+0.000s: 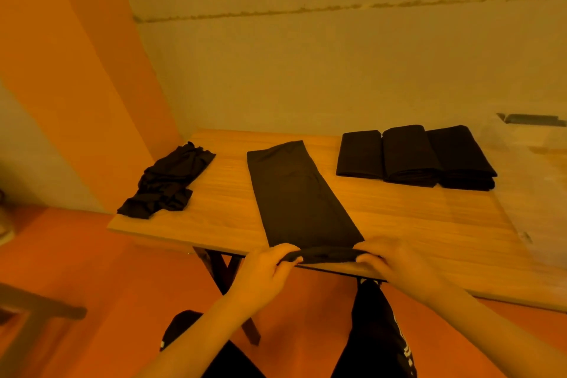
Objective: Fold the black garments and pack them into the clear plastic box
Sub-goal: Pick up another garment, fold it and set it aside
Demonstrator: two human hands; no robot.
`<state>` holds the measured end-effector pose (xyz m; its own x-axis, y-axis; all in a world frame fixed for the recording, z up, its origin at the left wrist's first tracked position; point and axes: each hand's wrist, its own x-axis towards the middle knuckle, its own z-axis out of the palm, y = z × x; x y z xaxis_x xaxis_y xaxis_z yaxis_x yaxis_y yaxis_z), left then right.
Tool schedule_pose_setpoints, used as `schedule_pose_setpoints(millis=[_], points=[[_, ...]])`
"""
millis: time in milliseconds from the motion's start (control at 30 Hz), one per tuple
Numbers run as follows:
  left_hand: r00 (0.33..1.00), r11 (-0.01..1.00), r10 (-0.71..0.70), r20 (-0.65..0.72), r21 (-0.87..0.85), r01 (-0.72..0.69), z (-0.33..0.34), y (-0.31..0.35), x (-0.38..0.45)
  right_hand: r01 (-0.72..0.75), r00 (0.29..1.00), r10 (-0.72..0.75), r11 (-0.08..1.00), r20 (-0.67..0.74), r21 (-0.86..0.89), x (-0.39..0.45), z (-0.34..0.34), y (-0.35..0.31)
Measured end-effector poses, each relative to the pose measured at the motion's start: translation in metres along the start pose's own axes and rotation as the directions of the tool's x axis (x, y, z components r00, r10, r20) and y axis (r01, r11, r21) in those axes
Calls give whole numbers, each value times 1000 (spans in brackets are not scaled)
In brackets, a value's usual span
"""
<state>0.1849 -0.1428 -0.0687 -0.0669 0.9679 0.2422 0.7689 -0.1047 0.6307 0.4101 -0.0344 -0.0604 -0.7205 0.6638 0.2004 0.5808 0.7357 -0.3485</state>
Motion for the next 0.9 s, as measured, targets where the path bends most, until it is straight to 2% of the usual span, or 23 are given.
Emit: schedule_pose_setpoints(millis=[67,133,233,300,367,500,567,633,767,900], points=[[995,991,-83,-57,-112,76,-3,4,5,-180,983,172,958,57,224,9,0,1],[983,951,-161,-92,-281,130,-7,11,13,-291,956,277,850,98,439,24,-7,-2],[940,813,-297,-168,-562,156,-16,22,30,-382,919,322,597,225,705,47,-24,-11],[900,715,-386,-203,-682,153,-24,26,42,-387,911,321,457,258,801,62,-33,-16],[883,697,-415,-219,-701,154,-29,25,52,-347,921,334,465,202,815,74,-40,-21],[834,688,-477,-279,-709,156,-36,19,63,-311,919,385,589,79,746,90,-44,-25],[819,719,-479,-315,-677,161,-41,19,63,-306,920,389,624,55,719,94,-45,-28],[820,744,-467,-330,-648,163,-43,20,62,-319,918,390,628,68,710,95,-47,-30],[862,713,-442,-250,-681,168,-45,23,57,-374,921,339,625,193,685,86,-47,-30],[877,666,-458,-146,-710,230,-45,23,52,-384,916,327,553,231,740,73,-47,-26]])
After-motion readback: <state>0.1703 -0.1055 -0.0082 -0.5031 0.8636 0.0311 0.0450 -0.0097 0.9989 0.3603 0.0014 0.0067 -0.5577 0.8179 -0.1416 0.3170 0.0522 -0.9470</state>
